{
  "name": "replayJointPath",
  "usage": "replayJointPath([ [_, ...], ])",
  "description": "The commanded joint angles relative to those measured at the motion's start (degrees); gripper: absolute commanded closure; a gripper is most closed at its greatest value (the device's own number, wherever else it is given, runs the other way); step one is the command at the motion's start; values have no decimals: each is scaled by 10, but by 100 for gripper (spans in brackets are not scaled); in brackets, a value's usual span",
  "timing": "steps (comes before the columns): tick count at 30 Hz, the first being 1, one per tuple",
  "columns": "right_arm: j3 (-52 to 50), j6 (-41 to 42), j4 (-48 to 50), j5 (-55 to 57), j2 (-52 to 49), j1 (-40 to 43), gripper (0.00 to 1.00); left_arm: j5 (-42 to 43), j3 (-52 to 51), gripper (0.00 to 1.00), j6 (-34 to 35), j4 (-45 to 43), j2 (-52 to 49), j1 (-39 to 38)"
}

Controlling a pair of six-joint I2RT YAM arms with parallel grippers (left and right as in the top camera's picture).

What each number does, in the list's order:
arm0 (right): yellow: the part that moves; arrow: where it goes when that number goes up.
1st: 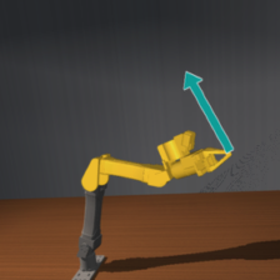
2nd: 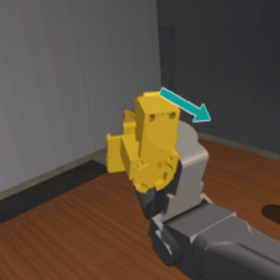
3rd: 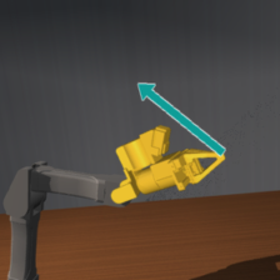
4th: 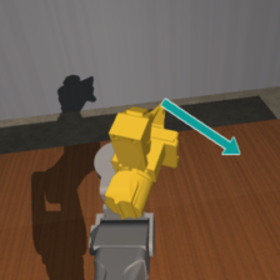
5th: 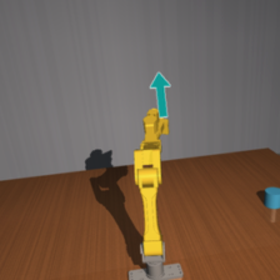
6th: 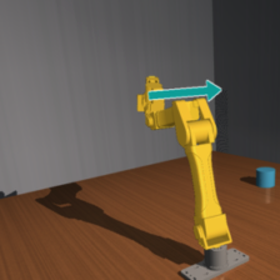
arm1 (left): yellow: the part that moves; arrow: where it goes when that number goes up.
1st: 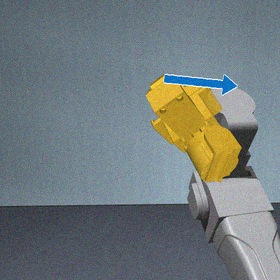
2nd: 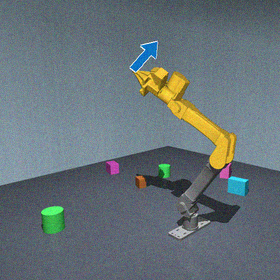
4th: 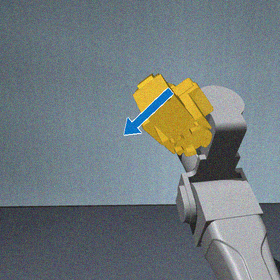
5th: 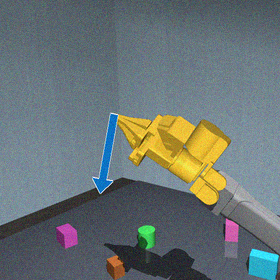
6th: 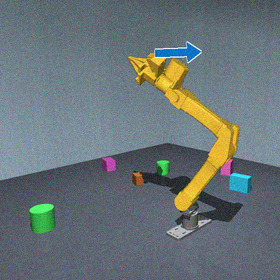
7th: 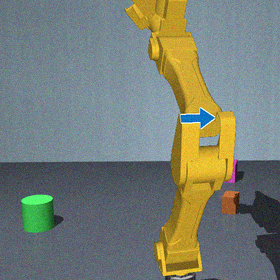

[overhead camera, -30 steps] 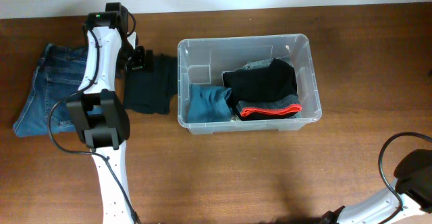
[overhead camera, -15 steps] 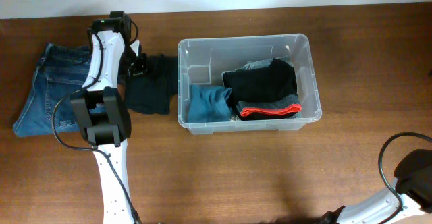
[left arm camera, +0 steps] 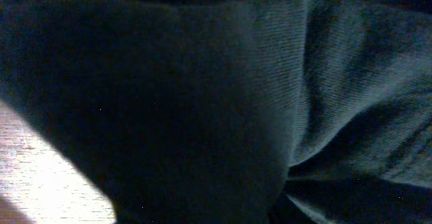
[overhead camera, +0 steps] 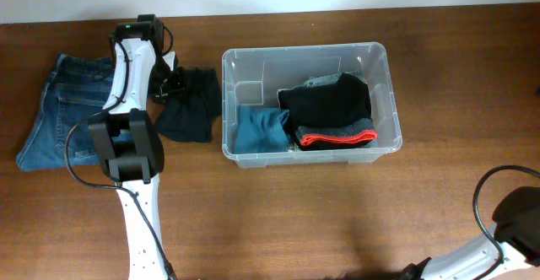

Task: Pack container
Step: 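Lower the left gripper onto the folded black cloth and grasp it, then lift the black cloth with the left gripper and carry it over the bin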

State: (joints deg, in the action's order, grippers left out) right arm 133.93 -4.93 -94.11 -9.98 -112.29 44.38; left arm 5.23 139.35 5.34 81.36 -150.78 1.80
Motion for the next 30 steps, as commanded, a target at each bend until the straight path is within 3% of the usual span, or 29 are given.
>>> replayJointPath([
  [1, 1, -1, 0, 1, 0, -1, 2, -22, -4, 76, -5, 11, -20, 8],
  [3, 1, -1, 0, 1, 0, -1, 2, -22, 0, 89, -5, 19, -17, 10],
  [9, 1, -1, 0, 1, 0, -1, 2, -31, 21, 99, 2, 38, -4, 11],
  [20, 1, -1, 0, 1, 0, -1, 2, -32, 109, 99, 46, 76, 62, 11],
  [30, 1, -1, 0, 1, 0, -1, 2, -31, 120, 99, 67, 71, 172, -18],
])
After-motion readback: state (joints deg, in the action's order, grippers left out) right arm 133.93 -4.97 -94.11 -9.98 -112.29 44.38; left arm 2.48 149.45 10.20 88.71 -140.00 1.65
